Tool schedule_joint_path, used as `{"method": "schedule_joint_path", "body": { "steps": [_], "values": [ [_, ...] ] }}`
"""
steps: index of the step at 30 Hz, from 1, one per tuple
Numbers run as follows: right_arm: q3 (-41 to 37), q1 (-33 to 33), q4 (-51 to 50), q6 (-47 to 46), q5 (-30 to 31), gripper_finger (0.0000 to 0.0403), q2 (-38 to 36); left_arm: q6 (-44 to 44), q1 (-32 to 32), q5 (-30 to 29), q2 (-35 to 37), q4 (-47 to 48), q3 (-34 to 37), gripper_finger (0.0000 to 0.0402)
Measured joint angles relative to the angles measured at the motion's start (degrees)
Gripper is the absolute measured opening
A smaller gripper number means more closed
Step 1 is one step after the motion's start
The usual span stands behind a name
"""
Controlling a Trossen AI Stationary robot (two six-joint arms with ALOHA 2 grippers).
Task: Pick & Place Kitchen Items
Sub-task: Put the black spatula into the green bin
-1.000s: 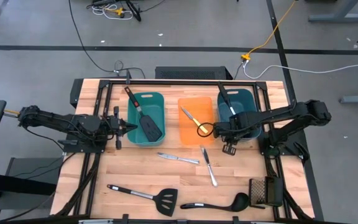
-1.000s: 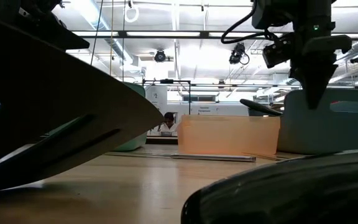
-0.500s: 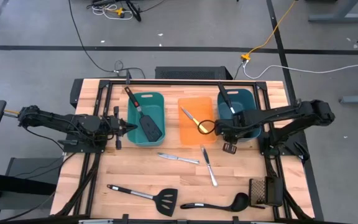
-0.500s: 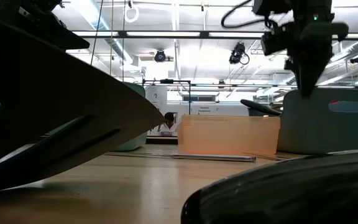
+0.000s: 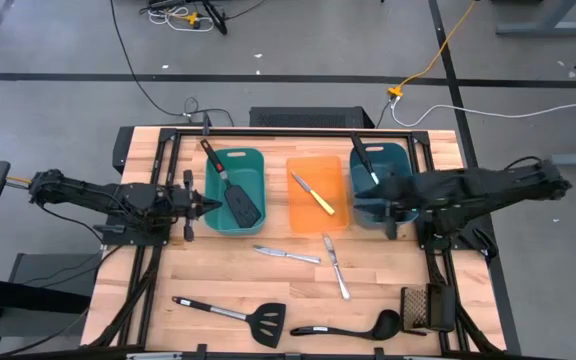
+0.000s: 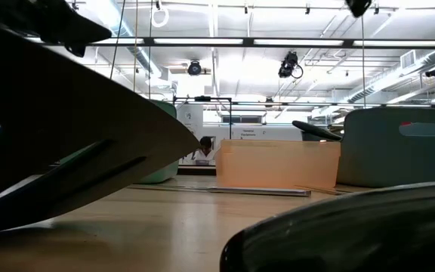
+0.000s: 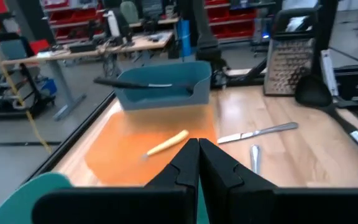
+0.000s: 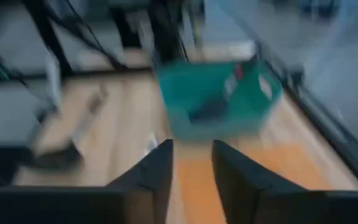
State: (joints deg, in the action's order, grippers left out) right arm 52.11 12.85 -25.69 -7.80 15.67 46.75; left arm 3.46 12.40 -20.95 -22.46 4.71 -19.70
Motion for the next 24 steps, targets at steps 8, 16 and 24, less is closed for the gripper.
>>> {"method": "schedule_joint_path", "body": {
  "steps": [8, 16, 24],
  "values": [
    [-19.3, 3.4, 21.5, 1.4, -0.2, 0.0014, -17.4, -0.6, 0.0, -0.1, 0.0, -0.9, 0.0, 0.0016],
    [-34.7, 4.3, 41.5, 6.1, 0.1, 0.0008, -25.9, -1.6, 0.0, 8.8, -0.7, -2.0, 0.0, 0.0016],
    [-42.6, 4.2, 47.1, 8.1, 1.8, 0.0004, -28.9, -7.0, 2.9, 8.6, -9.5, -5.3, -0.6, 0.0016]
  ]
}}
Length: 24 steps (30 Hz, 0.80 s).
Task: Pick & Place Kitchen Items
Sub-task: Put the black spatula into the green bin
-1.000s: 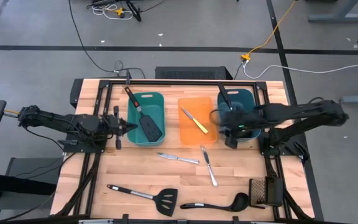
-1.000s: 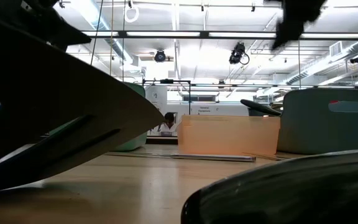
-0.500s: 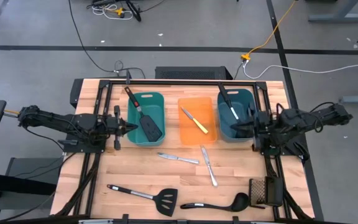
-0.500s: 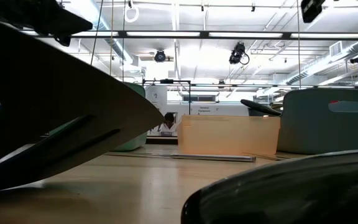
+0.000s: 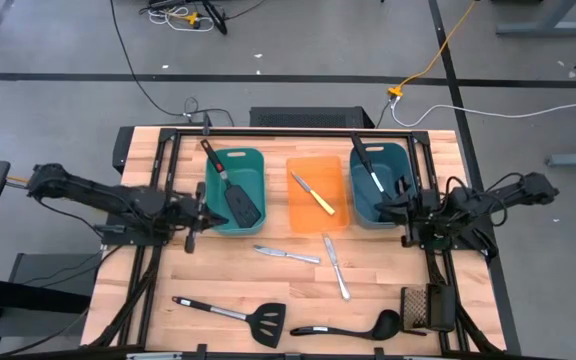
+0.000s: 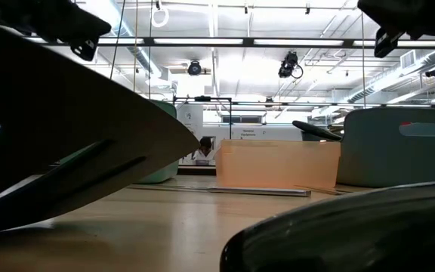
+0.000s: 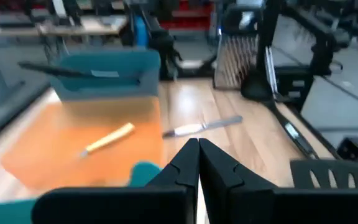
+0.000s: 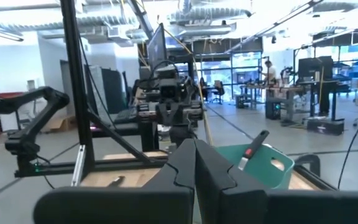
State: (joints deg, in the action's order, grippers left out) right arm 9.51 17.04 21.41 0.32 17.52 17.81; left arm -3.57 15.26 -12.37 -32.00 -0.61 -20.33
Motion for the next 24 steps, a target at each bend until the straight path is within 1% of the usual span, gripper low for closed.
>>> {"method": "schedule_joint_path", "body": {
  "steps": [6, 12, 16, 20, 24],
  "values": [
    [-0.6, 0.0, -0.5, 0.3, -0.6, 0.0004, -1.9, -7.1, 7.1, -1.8, -7.9, 6.2, -4.7, 0.0015],
    [-0.6, 0.0, -4.3, 0.6, -0.3, 0.0004, -4.8, -13.7, 16.5, -0.9, -15.5, 13.0, -10.6, 0.0017],
    [-0.7, 0.0, -6.2, 1.5, -0.4, 0.0004, -7.9, -21.2, 22.5, -4.1, -22.3, 20.1, -15.1, 0.0024],
    [-0.7, 0.0, -7.2, 1.7, -0.4, 0.0004, -10.2, -27.3, 27.4, -6.3, -30.5, 26.2, -20.2, 0.0044],
    [-0.7, 0.0, -8.7, 1.4, -0.4, 0.0005, -11.1, -31.0, 31.6, -5.9, -39.3, 28.9, -25.1, 0.0085]
  ]
}}
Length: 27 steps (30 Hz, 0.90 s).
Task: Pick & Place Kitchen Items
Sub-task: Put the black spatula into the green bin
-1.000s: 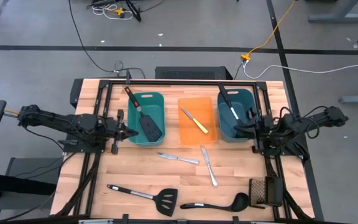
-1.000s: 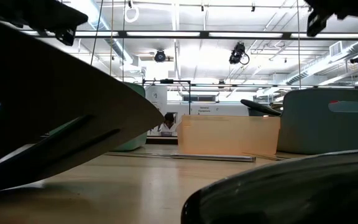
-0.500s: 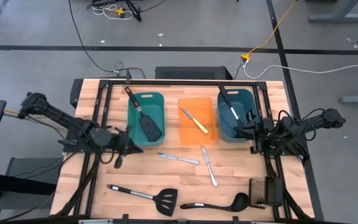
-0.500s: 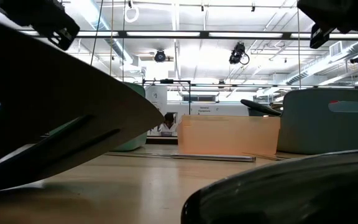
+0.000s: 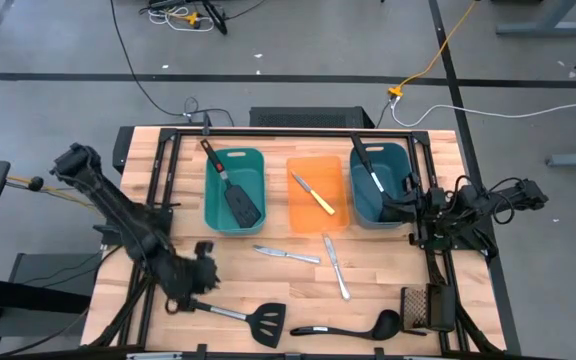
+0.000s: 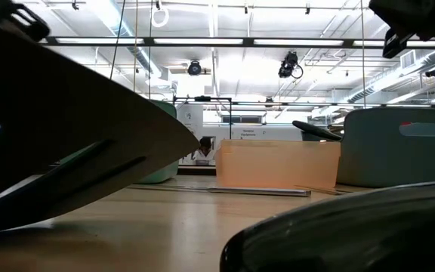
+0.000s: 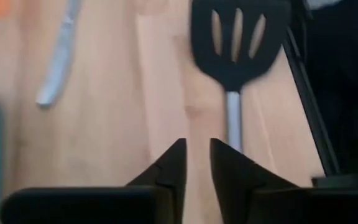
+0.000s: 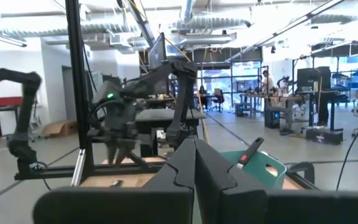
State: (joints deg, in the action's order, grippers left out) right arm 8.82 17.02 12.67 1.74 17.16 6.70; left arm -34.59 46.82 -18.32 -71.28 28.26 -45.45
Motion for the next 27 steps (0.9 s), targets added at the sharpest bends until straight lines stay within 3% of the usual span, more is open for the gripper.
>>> {"method": "schedule_joint_path", "body": {
  "steps": [7, 14, 21, 27],
  "values": [
    [0.0, 0.0, -0.8, -1.1, 0.8, 0.0006, 0.0, -5.9, 4.5, 6.4, -13.9, 3.0, -6.5, 0.0192],
    [0.0, 0.0, -1.5, -1.3, 0.8, 0.0007, 0.0, -6.5, 7.0, 5.1, -20.9, 4.1, -10.2, 0.028],
    [0.0, 0.0, -2.3, -1.7, 0.8, 0.0007, 0.0, -4.5, 6.4, 1.5, -24.7, 3.5, -10.4, 0.0297],
    [0.0, 0.0, -3.4, -3.1, 0.8, 0.0007, 0.0, -4.2, 5.7, 6.4, -25.4, 3.3, -10.4, 0.0295]
  ]
}}
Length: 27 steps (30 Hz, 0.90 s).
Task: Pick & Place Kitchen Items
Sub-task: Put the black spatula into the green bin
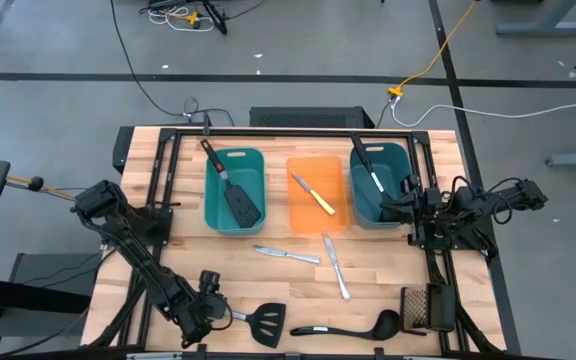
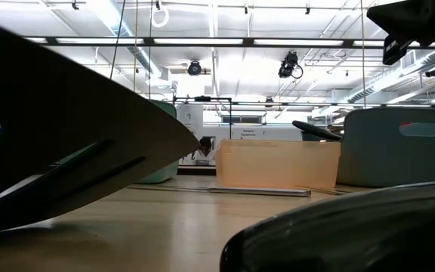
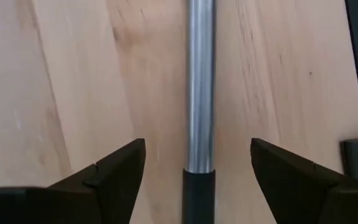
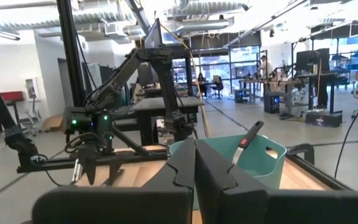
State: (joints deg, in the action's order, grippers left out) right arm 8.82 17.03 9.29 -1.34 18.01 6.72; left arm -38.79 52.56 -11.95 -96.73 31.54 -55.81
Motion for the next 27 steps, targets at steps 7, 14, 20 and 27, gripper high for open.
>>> {"method": "schedule_joint_path", "body": {
  "steps": [7, 14, 20, 27],
  "values": [
    [0.0, 0.0, -0.9, -0.8, 0.0, 0.0007, 0.0, 1.1, 0.0, 1.3, -0.7, 0.4, 0.0, 0.0295],
    [0.0, 0.0, -1.0, -0.8, 0.5, 0.0007, 0.0, 0.6, 0.2, 2.4, -1.7, 0.1, 2.7, 0.0294],
    [0.0, 0.0, -1.3, -1.0, 0.5, 0.0007, 0.0, -0.9, 0.8, 0.7, -1.6, -0.2, 3.9, 0.0273],
    [0.0, 0.0, -1.3, -1.0, 0.6, 0.0007, 0.0, -0.4, 0.7, 0.3, -1.6, 0.0, 4.0, 0.0148]
  ]
}}
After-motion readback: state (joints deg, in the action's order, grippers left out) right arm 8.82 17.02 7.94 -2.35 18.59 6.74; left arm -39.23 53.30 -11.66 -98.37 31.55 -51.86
